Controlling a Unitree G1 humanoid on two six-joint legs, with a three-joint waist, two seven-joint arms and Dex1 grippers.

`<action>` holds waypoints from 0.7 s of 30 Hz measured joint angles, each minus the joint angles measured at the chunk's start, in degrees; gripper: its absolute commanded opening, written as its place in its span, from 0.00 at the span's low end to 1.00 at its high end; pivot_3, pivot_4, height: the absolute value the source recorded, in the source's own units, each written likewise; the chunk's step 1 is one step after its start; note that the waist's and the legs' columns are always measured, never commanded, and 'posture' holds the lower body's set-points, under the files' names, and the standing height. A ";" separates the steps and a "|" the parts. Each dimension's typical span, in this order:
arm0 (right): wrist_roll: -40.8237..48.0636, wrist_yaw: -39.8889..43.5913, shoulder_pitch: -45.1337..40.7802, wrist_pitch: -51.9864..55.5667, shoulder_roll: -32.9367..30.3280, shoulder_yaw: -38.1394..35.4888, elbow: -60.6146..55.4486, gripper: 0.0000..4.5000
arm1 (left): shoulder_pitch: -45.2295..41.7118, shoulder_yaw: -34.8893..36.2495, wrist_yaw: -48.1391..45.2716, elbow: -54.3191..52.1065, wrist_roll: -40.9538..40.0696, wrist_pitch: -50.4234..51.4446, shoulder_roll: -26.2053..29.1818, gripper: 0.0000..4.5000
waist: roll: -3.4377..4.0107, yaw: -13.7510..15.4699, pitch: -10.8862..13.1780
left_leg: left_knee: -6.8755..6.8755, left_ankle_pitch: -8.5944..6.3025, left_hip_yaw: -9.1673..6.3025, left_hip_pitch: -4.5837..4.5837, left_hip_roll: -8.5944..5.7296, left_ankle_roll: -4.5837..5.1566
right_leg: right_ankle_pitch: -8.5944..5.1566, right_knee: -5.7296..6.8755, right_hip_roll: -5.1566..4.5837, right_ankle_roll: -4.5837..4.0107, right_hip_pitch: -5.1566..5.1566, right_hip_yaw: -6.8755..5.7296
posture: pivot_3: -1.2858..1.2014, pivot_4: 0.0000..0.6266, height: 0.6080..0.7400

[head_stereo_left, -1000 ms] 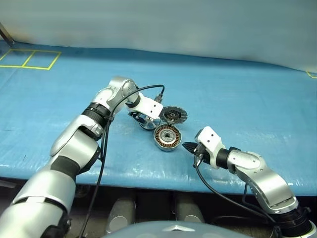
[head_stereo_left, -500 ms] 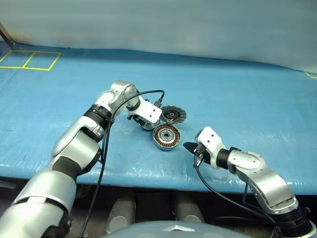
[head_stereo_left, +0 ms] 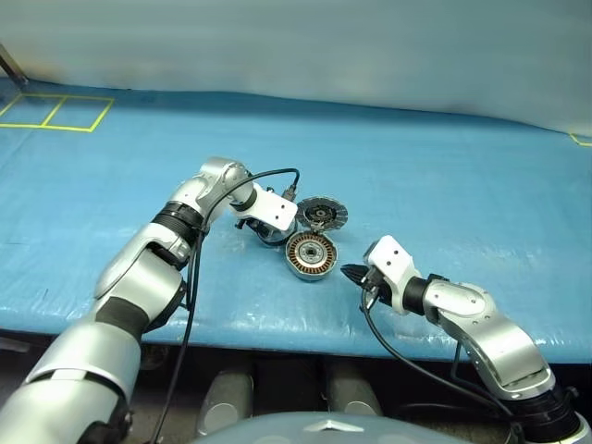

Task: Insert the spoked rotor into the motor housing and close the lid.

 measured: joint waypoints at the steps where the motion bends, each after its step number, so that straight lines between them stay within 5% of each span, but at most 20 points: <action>1: 0.01 0.01 -0.04 -0.01 0.06 0.00 0.07 0.00 | 0.31 0.11 0.18 -0.41 -0.17 -0.20 0.45 0.44 | 0.00 -0.02 0.00 | 0.00 0.00 0.00 0.00 0.00 0.00 | 0.00 0.00 0.00 0.00 0.00 0.00 | 0.52 0.24 1.00; 21: -1.26 -2.91 1.46 -6.89 4.39 -1.92 5.10 0.00 | 16.09 14.02 -2.71 -23.77 -18.41 10.02 9.10 0.44 | 0.03 -0.02 -0.01 | -0.04 0.00 0.00 0.08 0.01 -0.01 | -0.03 0.02 0.00 -0.06 0.03 0.00 | 0.52 0.24 1.00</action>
